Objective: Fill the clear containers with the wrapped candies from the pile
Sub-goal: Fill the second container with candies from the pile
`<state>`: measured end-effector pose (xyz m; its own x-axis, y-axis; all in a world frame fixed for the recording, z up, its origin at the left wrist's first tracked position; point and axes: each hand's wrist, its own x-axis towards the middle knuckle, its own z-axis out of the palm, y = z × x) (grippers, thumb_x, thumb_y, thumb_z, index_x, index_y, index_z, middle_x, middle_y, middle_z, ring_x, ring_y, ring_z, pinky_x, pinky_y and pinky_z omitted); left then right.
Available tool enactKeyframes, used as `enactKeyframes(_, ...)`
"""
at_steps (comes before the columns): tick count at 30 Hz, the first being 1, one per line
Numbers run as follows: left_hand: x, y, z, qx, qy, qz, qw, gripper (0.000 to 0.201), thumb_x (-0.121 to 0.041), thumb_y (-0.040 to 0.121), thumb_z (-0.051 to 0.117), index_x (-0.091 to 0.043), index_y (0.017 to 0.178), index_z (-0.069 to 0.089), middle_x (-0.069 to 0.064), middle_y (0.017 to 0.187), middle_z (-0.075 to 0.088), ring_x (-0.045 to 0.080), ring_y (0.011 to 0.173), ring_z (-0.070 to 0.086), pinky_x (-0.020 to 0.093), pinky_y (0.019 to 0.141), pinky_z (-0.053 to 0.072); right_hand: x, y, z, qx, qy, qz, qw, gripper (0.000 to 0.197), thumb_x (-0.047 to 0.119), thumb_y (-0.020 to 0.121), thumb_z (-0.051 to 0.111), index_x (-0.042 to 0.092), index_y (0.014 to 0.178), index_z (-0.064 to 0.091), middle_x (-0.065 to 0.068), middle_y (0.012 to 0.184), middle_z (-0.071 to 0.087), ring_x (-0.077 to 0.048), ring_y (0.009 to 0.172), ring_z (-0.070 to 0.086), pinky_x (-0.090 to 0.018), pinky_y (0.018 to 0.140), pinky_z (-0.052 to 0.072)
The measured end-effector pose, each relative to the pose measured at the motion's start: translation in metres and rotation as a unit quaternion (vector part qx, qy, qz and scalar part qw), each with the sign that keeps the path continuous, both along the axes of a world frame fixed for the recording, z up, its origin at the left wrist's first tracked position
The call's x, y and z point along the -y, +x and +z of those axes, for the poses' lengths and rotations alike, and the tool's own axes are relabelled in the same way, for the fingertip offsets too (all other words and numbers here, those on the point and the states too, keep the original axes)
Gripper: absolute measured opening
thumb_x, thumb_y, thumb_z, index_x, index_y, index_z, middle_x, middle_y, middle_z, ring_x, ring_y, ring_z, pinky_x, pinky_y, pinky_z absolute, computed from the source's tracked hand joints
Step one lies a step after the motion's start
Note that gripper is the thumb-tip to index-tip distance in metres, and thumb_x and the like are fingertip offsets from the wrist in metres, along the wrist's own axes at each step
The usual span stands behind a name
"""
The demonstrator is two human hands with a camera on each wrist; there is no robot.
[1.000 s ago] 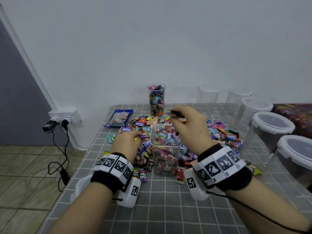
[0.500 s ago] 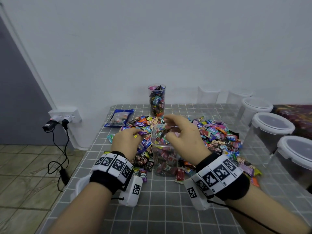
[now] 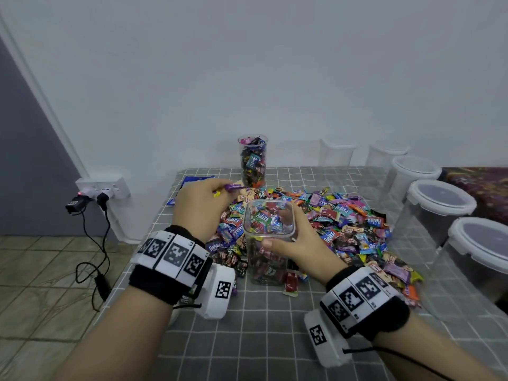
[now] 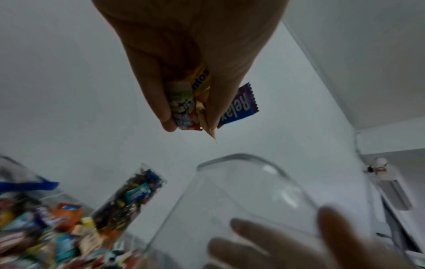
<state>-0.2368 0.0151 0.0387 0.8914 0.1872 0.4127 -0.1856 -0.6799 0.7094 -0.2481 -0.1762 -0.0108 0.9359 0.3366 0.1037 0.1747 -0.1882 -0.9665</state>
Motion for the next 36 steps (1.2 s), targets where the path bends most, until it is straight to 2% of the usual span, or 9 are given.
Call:
enactKeyframes(9, 0.026, -0.001, 0.018, -0.084, 0.093, -0.101, 0.987, 0.021, -0.036, 0.084, 0.065, -0.025, 0.101, 0.073, -0.009, 0.083, 0.064, 0.001, 0.071, 0.052, 0.009, 0.059, 0.033, 0.003, 0.009, -0.008, 0.0, 0.003, -0.001, 1.0, 0.066, 0.007, 0.077, 0.075, 0.026, 0.126, 0.035, 0.019, 0.106, 0.052, 0.025, 0.084, 0.053, 0.002, 0.069, 0.04)
enactKeyframes(13, 0.037, 0.0, 0.016, -0.109, 0.147, -0.106, 0.977, 0.024, -0.033, 0.083, 0.065, -0.023, 0.105, 0.071, -0.002, 0.104, 0.069, 0.015, 0.096, 0.06, 0.032, 0.085, 0.046, 0.004, 0.011, -0.012, 0.005, 0.003, 0.002, 1.0, 0.066, 0.009, 0.077, 0.076, 0.027, 0.125, 0.035, 0.019, 0.108, 0.052, 0.025, 0.086, 0.052, 0.002, 0.07, 0.04)
enactKeyframes(19, 0.044, 0.004, 0.017, -0.112, 0.226, -0.099, 0.963, 0.034, -0.038, 0.084, 0.063, -0.023, 0.115, 0.066, -0.004, 0.117, 0.065, 0.015, 0.108, 0.058, 0.035, 0.093, 0.045, 0.003, 0.015, -0.016, 0.008, -0.008, 0.001, 1.0, 0.084, 0.03, 0.068, 0.082, 0.024, 0.137, 0.035, 0.016, 0.119, 0.051, 0.021, 0.1, 0.05, -0.001, 0.076, 0.041)
enactKeyframes(22, 0.047, 0.006, 0.015, -0.118, 0.216, -0.11, 0.963, 0.043, -0.047, 0.079, 0.065, -0.026, 0.116, 0.064, -0.005, 0.118, 0.065, 0.014, 0.107, 0.058, 0.035, 0.093, 0.046, 0.003, 0.018, -0.019, 0.009, -0.016, -0.001, 1.0, 0.091, 0.044, 0.06, 0.08, 0.027, 0.139, 0.036, 0.012, 0.127, 0.054, 0.007, 0.113, 0.052, -0.016, 0.09, 0.045)
enactKeyframes(25, 0.048, 0.007, 0.013, -0.107, 0.194, -0.12, 0.968, 0.041, -0.052, 0.078, 0.065, -0.03, 0.113, 0.066, -0.008, 0.111, 0.067, 0.013, 0.101, 0.059, 0.035, 0.089, 0.048, 0.004, 0.017, -0.019, 0.014, -0.019, 0.003, 1.0, 0.084, 0.04, 0.062, 0.079, 0.028, 0.135, 0.039, 0.014, 0.125, 0.054, 0.009, 0.111, 0.052, -0.01, 0.087, 0.043)
enactKeyframes(28, 0.047, 0.003, 0.012, -0.077, 0.076, -0.133, 0.985, 0.024, -0.047, 0.08, 0.065, -0.032, 0.098, 0.07, -0.012, 0.092, 0.069, 0.009, 0.091, 0.063, 0.035, 0.085, 0.05, 0.003, 0.017, -0.019, 0.019, -0.041, -0.012, 0.999, 0.094, 0.052, 0.056, 0.076, 0.027, 0.138, 0.036, 0.014, 0.126, 0.051, 0.007, 0.115, 0.048, -0.01, 0.089, 0.039)
enactKeyframes(33, 0.034, 0.001, 0.012, -0.013, -0.042, -0.092, 0.995, 0.01, -0.036, 0.086, 0.062, -0.038, 0.076, 0.065, -0.016, 0.079, 0.068, 0.004, 0.081, 0.063, 0.034, 0.082, 0.052, 0.012, 0.017, -0.014, 0.013, -0.106, 0.009, 0.994, 0.078, 0.022, 0.079, 0.075, 0.036, 0.133, 0.021, 0.03, 0.113, 0.039, 0.031, 0.095, 0.042, 0.003, 0.078, 0.035)
enactKeyframes(35, 0.024, 0.004, 0.011, -0.015, -0.05, -0.068, 0.996, 0.011, -0.028, 0.088, 0.059, -0.036, 0.083, 0.065, -0.017, 0.083, 0.066, 0.005, 0.084, 0.062, 0.032, 0.085, 0.051, 0.019, 0.021, -0.01, 0.022, -0.173, 0.051, 0.983, 0.082, 0.02, 0.078, 0.076, 0.038, 0.134, 0.019, 0.026, 0.12, 0.039, 0.027, 0.102, 0.04, 0.001, 0.089, 0.032)
enactKeyframes(36, 0.019, 0.007, 0.009, -0.024, -0.046, -0.055, 0.997, 0.013, -0.024, 0.089, 0.057, -0.034, 0.093, 0.065, -0.015, 0.088, 0.065, 0.006, 0.087, 0.061, 0.033, 0.087, 0.051, 0.022, 0.024, -0.009, 0.022, -0.224, 0.072, 0.972, 0.091, 0.03, 0.074, 0.079, 0.034, 0.141, 0.017, 0.02, 0.132, 0.036, 0.015, 0.118, 0.036, -0.011, 0.102, 0.03)
